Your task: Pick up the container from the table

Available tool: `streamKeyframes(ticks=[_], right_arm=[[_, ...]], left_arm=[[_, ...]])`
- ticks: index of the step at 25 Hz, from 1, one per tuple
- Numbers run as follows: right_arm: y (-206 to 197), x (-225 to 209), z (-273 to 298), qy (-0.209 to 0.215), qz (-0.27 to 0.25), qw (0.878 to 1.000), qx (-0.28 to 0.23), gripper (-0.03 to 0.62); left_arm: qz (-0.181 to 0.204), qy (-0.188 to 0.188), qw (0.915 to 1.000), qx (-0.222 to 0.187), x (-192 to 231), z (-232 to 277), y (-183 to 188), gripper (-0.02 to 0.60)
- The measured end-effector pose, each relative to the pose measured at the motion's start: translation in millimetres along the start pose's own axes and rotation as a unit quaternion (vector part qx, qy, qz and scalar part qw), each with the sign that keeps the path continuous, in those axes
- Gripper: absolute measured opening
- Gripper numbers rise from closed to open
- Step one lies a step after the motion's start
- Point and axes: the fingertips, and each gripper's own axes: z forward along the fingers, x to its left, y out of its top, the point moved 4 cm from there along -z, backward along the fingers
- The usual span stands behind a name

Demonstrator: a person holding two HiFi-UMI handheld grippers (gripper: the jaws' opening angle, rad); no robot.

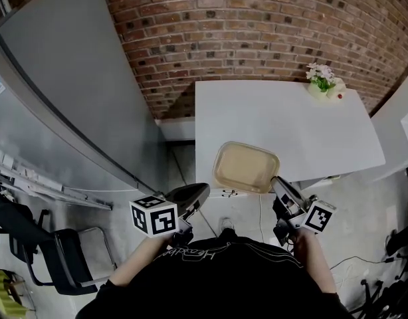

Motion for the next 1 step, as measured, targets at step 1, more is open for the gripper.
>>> streamKeyframes(ticks=[1], right_arm=[[1.8, -1.3, 0.1, 0.002, -0.001, 1.000, -0.001, 0.044]], left_arm=[[0.000, 0.001, 1.0000, 0.000, 0.2, 2.2, -0.2, 0.003]])
